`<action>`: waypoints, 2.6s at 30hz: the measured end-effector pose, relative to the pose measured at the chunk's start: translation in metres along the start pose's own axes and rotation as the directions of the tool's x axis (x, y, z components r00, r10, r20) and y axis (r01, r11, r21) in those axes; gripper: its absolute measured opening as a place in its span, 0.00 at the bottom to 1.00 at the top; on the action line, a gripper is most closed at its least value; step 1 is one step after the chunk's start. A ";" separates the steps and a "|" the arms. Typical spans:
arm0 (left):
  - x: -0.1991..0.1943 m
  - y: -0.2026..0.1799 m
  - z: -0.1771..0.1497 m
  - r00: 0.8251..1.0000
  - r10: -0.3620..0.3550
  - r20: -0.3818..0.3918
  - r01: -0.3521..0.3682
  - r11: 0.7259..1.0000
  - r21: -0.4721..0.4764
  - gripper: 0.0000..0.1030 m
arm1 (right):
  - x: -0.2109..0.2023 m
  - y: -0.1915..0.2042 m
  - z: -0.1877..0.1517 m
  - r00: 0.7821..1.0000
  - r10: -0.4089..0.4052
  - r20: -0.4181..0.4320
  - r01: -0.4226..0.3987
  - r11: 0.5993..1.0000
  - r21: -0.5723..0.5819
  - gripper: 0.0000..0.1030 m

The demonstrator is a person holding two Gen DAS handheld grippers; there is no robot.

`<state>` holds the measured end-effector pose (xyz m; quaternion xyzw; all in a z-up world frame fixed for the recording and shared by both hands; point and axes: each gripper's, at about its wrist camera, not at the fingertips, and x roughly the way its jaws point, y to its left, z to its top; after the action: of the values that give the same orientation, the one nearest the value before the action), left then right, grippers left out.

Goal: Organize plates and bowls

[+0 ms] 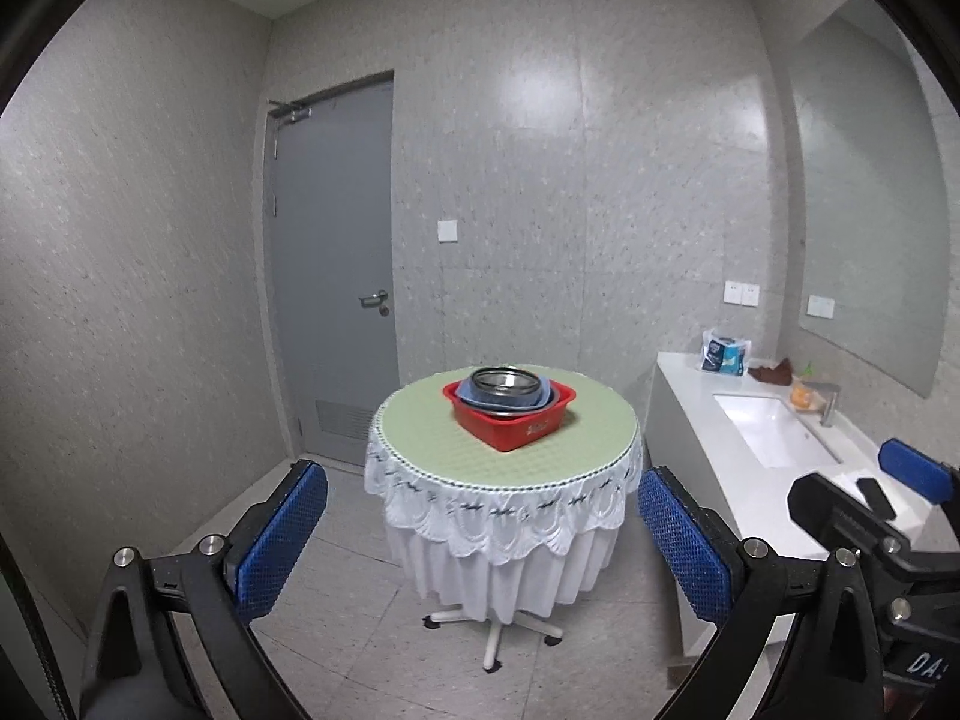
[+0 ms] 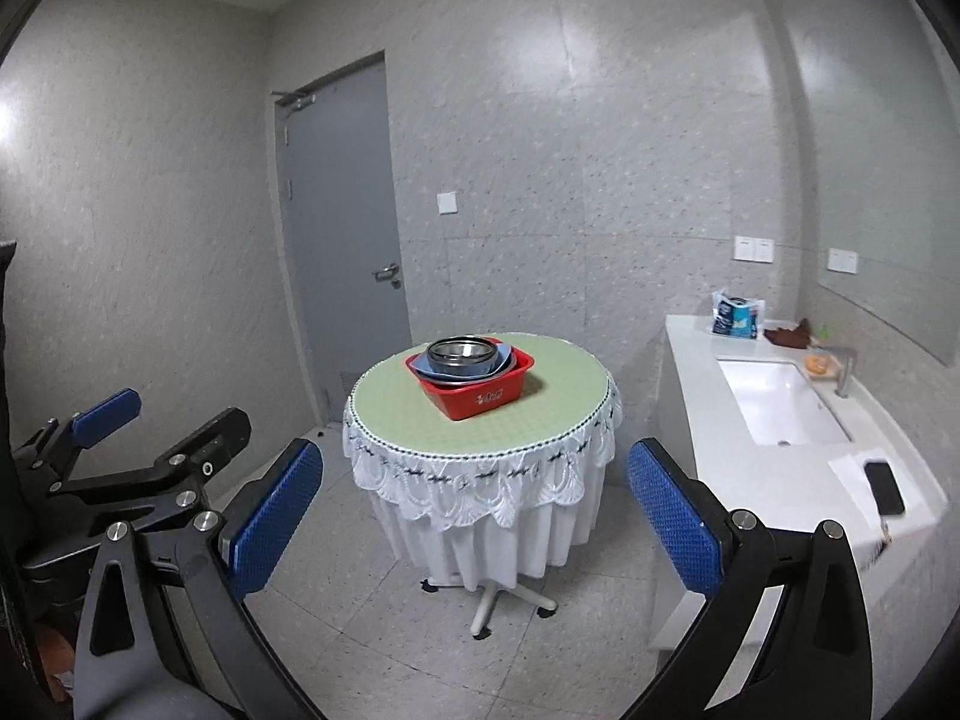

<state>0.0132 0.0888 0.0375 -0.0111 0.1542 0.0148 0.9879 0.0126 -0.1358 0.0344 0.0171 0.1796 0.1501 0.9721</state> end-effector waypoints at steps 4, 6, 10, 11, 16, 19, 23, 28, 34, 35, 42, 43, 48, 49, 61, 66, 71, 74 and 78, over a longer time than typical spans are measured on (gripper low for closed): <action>-0.047 0.024 -0.026 1.000 -0.013 -0.004 0.013 1.000 0.024 0.99 | -0.042 0.025 -0.025 0.999 -0.034 0.000 0.034 0.999 0.030 1.00; -0.075 0.036 -0.035 1.000 -0.020 -0.005 0.021 0.999 0.032 0.99 | -0.057 0.034 -0.032 0.999 -0.038 -0.002 0.038 0.998 0.040 1.00; -0.125 0.057 -0.051 0.999 -0.034 0.006 0.034 0.999 0.019 0.99 | -0.086 0.054 -0.046 0.998 -0.058 -0.006 0.058 0.998 0.039 1.00; -0.131 0.060 -0.053 0.999 -0.039 0.007 0.039 0.999 0.020 0.99 | -0.094 0.058 -0.050 0.998 -0.066 -0.003 0.066 0.997 0.035 1.00; -0.170 0.076 -0.066 0.999 -0.038 0.024 0.037 0.999 0.031 0.99 | -0.118 0.074 -0.061 0.997 -0.078 0.004 0.078 0.997 0.030 1.00; -0.184 0.088 -0.072 0.999 -0.044 0.025 0.044 0.999 0.021 0.99 | -0.123 0.080 -0.065 0.997 -0.081 0.007 0.080 0.996 0.024 1.00; -0.195 0.099 -0.077 0.999 -0.046 0.028 0.046 0.999 0.013 0.99 | -0.134 0.089 -0.071 0.997 -0.081 0.011 0.081 0.997 0.008 1.00; -0.194 0.103 -0.072 0.998 -0.048 0.027 0.048 0.999 0.010 0.99 | -0.138 0.093 -0.074 0.997 -0.077 0.005 0.077 0.997 0.007 1.00; -0.195 0.108 -0.071 0.999 -0.043 0.032 0.043 0.999 0.015 0.99 | -0.139 0.098 -0.077 0.997 -0.071 0.000 0.071 0.997 0.007 1.00; -0.195 0.108 -0.071 0.999 -0.044 0.031 0.044 0.999 0.016 0.99 | -0.139 0.098 -0.077 0.997 -0.071 0.001 0.071 0.997 0.008 1.00; -0.190 0.109 -0.062 0.999 -0.040 0.031 0.039 0.999 0.019 0.99 | -0.136 0.096 -0.075 0.998 -0.068 0.004 0.068 0.998 0.004 1.00; -0.187 0.110 -0.062 0.999 -0.039 0.031 0.038 0.999 0.017 0.99 | -0.135 0.096 -0.074 0.998 -0.066 0.003 0.066 0.998 0.002 1.00; -0.181 0.105 -0.063 0.999 -0.035 0.023 0.035 0.999 0.008 0.99 | -0.130 0.096 -0.073 0.998 -0.058 -0.001 0.058 0.998 -0.004 1.00; -0.180 0.104 -0.064 0.999 -0.034 0.022 0.034 0.999 0.007 0.99 | -0.129 0.096 -0.072 0.998 -0.056 -0.002 0.056 0.998 -0.004 1.00; -0.172 0.088 -0.061 0.999 -0.033 0.014 0.033 0.999 -0.004 0.99 | -0.126 0.092 -0.071 0.998 -0.054 -0.013 0.054 0.998 -0.011 1.00; -0.170 0.083 -0.058 0.999 -0.031 0.013 0.031 1.000 -0.004 0.99 | -0.126 0.086 -0.068 0.998 -0.054 -0.016 0.054 0.998 -0.008 1.00; -0.172 0.081 -0.064 0.999 -0.027 0.017 0.028 1.000 -0.005 0.99 | -0.126 0.085 -0.067 0.998 -0.053 -0.015 0.053 0.999 -0.008 1.00; -0.171 0.081 -0.063 1.000 -0.024 0.017 0.024 1.000 -0.003 0.99 | -0.125 0.084 -0.066 0.998 -0.051 -0.021 0.051 0.999 -0.007 1.00; -0.172 0.080 -0.064 0.999 -0.024 0.023 0.024 1.000 -0.004 0.99 | -0.124 0.083 -0.064 0.998 -0.052 -0.017 0.052 0.999 -0.010 1.00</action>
<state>-0.1723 0.1623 0.0278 -0.0147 0.1428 0.0036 0.9896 -0.1447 -0.0950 0.0245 0.0063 0.1878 0.1256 0.9741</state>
